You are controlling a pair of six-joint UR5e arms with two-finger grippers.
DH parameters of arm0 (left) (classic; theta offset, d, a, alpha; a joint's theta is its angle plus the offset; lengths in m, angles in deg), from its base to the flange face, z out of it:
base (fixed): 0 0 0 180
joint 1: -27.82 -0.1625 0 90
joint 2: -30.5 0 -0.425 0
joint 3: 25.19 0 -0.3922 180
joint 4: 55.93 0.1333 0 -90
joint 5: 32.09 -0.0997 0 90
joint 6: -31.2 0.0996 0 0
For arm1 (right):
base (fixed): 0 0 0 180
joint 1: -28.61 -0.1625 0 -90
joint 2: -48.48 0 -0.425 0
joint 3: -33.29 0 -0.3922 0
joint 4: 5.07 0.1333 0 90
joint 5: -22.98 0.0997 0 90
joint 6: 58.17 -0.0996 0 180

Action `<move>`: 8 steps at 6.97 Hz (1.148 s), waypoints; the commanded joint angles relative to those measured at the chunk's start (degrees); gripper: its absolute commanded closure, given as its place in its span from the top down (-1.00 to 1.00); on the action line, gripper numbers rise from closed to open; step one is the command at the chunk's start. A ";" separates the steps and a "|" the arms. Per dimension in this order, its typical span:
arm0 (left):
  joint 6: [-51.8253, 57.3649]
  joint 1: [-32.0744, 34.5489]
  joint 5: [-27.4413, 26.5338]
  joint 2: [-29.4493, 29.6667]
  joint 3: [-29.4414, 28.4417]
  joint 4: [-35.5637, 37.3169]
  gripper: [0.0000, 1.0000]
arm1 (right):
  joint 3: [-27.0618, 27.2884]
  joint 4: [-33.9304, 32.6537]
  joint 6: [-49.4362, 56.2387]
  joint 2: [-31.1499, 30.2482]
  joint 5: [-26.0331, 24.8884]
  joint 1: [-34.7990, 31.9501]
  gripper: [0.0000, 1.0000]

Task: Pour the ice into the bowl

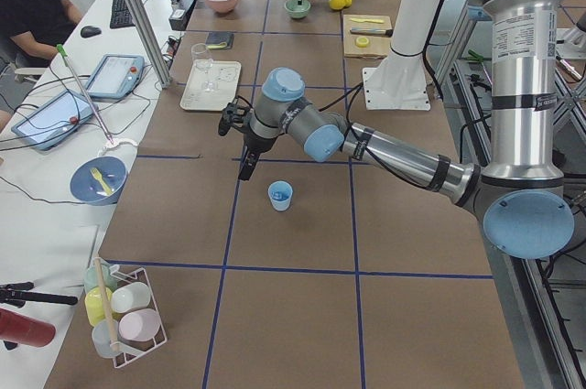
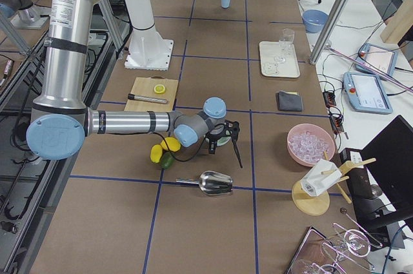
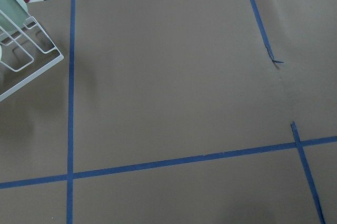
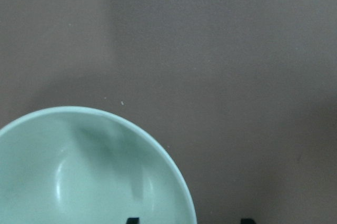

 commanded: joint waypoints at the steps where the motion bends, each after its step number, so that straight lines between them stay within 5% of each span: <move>1: -0.02 -0.56 -0.06 0.06 0.02 0.02 1.00 | -0.56 0.00 0.09 0.82 -0.11 0.15 -0.99; 3: -2.63 -2.65 -1.46 0.06 1.50 -0.07 1.00 | 1.61 0.09 -0.09 0.82 0.59 -0.03 -1.00; 6: -16.60 -16.79 -11.73 -4.04 8.17 -1.81 1.00 | 9.51 -0.79 -7.07 1.87 8.57 -1.87 -1.00; 8: -24.93 -24.24 -18.48 -16.40 8.98 -20.88 1.00 | 11.30 -0.97 -24.16 10.88 9.22 0.56 -1.00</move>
